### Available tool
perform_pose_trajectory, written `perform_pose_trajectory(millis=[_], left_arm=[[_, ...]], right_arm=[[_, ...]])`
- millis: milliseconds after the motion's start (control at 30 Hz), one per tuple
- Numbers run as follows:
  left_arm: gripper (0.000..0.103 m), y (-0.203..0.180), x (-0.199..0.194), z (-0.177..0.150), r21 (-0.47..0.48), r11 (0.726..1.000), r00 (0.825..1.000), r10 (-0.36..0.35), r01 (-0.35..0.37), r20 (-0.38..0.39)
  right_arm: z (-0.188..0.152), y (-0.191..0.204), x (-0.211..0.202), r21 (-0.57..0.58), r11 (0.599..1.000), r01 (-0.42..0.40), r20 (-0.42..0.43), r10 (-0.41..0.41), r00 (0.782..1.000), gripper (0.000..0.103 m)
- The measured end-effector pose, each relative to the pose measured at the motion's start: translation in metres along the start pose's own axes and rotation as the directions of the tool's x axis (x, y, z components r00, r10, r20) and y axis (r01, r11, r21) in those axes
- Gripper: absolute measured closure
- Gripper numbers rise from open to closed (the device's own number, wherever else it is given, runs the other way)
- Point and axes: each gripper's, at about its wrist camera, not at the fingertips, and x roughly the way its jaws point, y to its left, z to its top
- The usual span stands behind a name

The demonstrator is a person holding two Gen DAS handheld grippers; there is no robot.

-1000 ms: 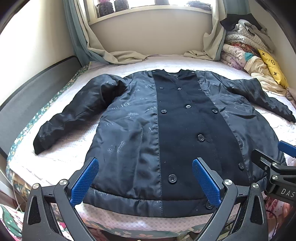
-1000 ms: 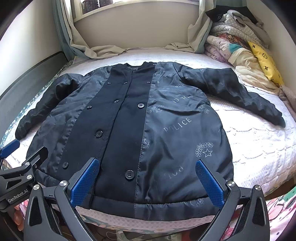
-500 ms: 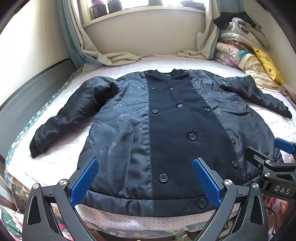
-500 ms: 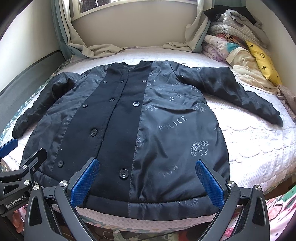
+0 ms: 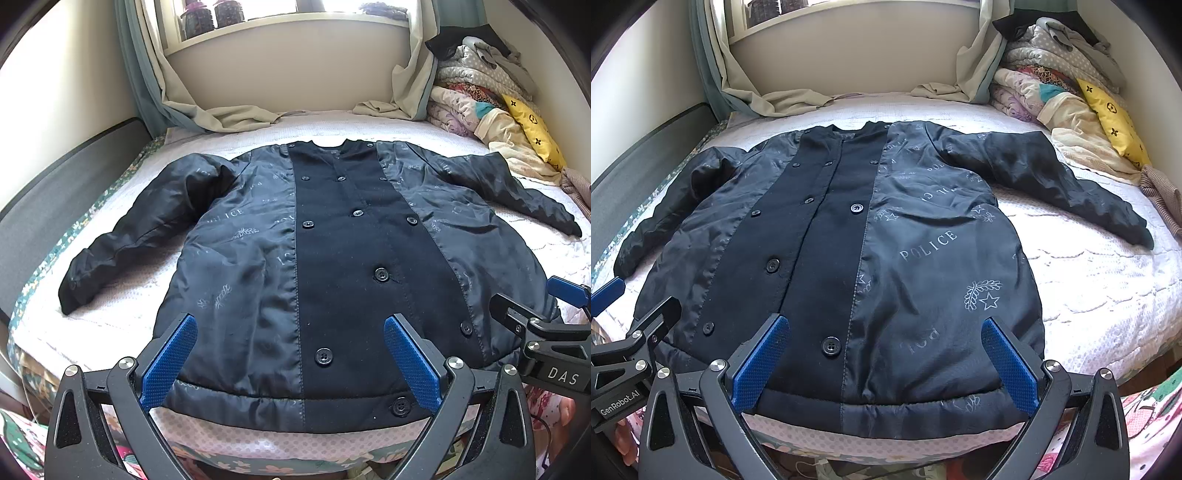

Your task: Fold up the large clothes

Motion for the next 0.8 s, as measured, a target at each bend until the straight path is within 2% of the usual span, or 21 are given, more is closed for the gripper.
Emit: perform_pose_trajectory(millis=[800], left_arm=[[0.0,-0.0005,-0.0006,0.0002,0.002,1.0,1.0,-0.003,0.003,-0.002]], right_arm=[[-0.0007,-0.0015,0.0008,0.001,1.0,0.003,-0.006,-0.003,1.0,0.0]])
